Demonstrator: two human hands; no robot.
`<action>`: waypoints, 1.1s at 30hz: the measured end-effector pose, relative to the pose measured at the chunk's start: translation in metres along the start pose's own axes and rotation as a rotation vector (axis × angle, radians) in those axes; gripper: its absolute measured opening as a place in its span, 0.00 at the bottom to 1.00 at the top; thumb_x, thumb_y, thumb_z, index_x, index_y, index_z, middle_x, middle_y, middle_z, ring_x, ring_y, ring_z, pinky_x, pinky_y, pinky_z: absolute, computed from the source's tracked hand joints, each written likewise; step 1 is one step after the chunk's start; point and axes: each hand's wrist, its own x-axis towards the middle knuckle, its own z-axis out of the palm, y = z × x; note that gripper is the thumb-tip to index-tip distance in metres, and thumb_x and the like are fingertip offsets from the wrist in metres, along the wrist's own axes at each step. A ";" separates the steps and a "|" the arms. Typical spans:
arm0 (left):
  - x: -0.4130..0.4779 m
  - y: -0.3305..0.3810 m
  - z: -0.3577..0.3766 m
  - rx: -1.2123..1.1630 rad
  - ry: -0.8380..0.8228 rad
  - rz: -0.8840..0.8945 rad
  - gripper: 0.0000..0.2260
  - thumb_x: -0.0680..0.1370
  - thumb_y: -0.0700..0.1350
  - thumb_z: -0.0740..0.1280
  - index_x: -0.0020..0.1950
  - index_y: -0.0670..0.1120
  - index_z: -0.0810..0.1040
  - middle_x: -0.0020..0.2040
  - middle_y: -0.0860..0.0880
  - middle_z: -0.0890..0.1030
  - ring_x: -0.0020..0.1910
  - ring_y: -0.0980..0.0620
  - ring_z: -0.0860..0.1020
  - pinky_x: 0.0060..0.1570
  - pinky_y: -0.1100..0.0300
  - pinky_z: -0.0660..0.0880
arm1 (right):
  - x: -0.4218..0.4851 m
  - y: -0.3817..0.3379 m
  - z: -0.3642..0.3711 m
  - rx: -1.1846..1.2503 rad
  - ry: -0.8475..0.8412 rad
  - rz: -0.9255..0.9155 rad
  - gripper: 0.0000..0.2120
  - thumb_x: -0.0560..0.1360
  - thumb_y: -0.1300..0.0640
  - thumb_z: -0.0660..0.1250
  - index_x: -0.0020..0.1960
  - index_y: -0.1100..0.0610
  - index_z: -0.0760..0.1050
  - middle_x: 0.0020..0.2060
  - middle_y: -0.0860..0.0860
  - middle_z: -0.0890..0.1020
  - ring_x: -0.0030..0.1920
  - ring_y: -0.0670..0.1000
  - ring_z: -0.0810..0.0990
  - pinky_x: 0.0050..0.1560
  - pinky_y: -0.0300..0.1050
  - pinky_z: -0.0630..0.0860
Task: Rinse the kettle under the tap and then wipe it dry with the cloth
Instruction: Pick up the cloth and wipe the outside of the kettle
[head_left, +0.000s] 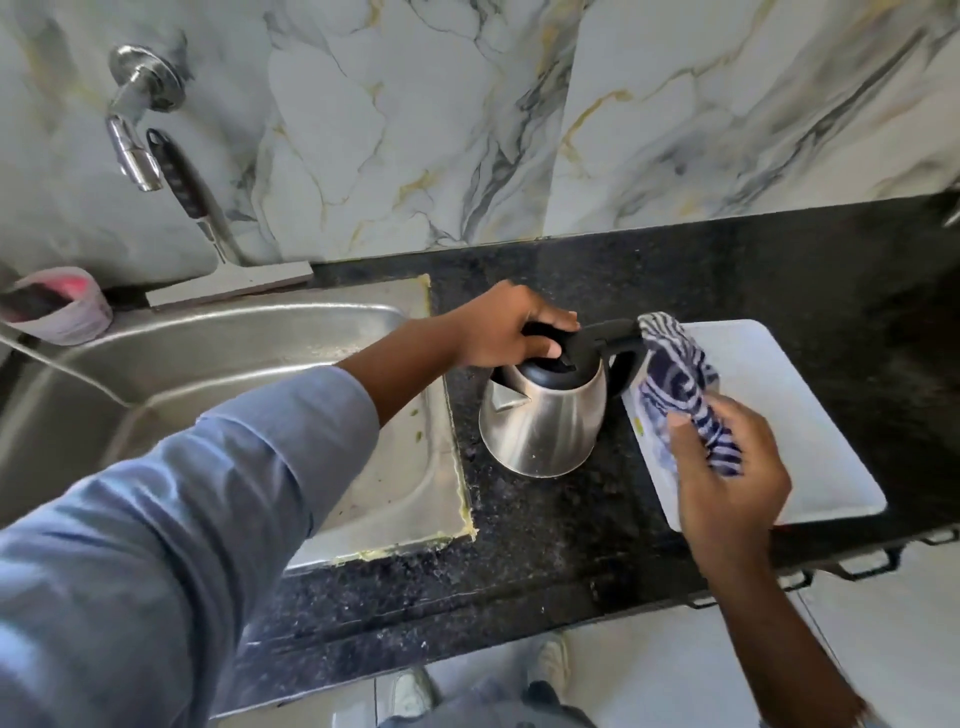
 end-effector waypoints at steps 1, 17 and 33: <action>0.002 -0.004 -0.001 0.004 -0.012 0.021 0.19 0.76 0.41 0.70 0.67 0.45 0.77 0.69 0.47 0.76 0.70 0.53 0.73 0.71 0.64 0.63 | -0.020 -0.006 0.009 -0.005 0.006 -0.062 0.15 0.78 0.57 0.73 0.60 0.65 0.81 0.56 0.59 0.82 0.55 0.52 0.82 0.58 0.35 0.79; 0.004 -0.025 0.008 -0.079 0.069 0.143 0.18 0.77 0.39 0.69 0.66 0.42 0.77 0.67 0.44 0.78 0.70 0.53 0.73 0.73 0.64 0.62 | -0.084 -0.011 0.178 -0.222 0.211 0.113 0.46 0.75 0.43 0.76 0.78 0.72 0.62 0.77 0.74 0.63 0.79 0.73 0.61 0.76 0.74 0.63; 0.006 -0.031 0.007 -0.140 0.054 0.166 0.17 0.77 0.39 0.70 0.66 0.41 0.77 0.68 0.43 0.78 0.69 0.53 0.74 0.74 0.57 0.65 | -0.083 -0.005 0.180 -0.096 0.280 0.196 0.49 0.76 0.42 0.71 0.76 0.78 0.57 0.77 0.75 0.63 0.79 0.74 0.63 0.75 0.75 0.64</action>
